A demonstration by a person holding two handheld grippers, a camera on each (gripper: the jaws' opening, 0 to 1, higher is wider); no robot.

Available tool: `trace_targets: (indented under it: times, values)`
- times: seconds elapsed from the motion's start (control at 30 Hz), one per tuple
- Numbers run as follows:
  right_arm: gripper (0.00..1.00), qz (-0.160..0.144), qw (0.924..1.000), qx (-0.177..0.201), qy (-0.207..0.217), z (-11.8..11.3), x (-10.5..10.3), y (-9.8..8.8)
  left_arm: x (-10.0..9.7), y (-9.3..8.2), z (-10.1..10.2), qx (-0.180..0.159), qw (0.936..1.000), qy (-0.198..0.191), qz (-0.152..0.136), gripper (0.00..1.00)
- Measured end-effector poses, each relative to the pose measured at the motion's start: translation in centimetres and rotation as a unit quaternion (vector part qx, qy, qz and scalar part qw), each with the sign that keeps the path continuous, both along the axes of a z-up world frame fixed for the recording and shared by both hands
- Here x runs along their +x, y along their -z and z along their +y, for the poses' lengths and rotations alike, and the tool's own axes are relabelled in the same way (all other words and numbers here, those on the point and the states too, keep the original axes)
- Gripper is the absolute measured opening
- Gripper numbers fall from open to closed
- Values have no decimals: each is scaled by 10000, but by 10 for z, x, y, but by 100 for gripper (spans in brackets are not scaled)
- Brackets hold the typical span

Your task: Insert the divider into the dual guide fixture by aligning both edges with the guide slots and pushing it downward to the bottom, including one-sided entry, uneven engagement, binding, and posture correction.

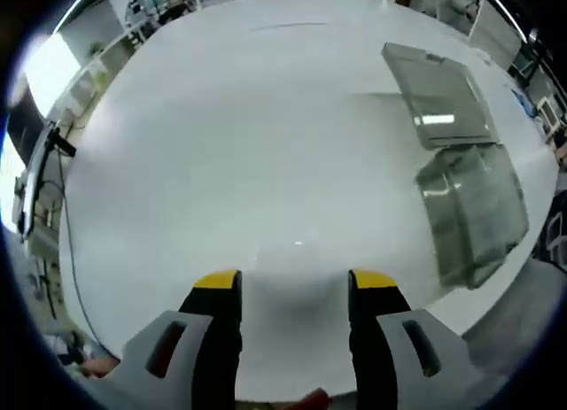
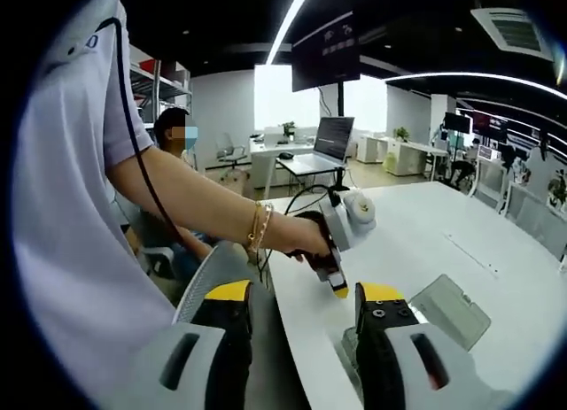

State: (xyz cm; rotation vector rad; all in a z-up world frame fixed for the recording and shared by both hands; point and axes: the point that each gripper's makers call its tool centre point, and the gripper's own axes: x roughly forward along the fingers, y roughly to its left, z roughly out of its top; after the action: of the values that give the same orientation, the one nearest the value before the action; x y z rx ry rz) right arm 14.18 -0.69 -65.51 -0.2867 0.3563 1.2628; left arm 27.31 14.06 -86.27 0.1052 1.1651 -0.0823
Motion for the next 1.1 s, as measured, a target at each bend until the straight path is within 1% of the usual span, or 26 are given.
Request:
trace_targets:
  times: [0.17,0.27,0.3,0.7,0.8,0.9,1.1]
  values:
    - [43,-36,10000,-1,11,-3,0,-7,-1,5,0,32,10000,-62,65,46]
    - [42,-32,10000,-29,40,-5,1,-9,-5,9,2,68,9998,-109,135,46]
    - [42,-30,10000,-43,56,-5,1,-9,-4,9,2,-8,9998,-197,89,45]
    - [42,9,10000,19,78,-4,0,-13,-4,9,3,-52,9996,-264,118,45]
    - [44,26,9999,24,94,-5,0,-12,-2,9,5,-19,9995,-309,108,47]
    - [46,31,9999,25,103,-5,1,-13,-3,9,4,-69,9992,-376,130,47]
    - [51,24,9999,-28,121,-7,2,-12,-3,9,4,-99,9991,-393,108,47]
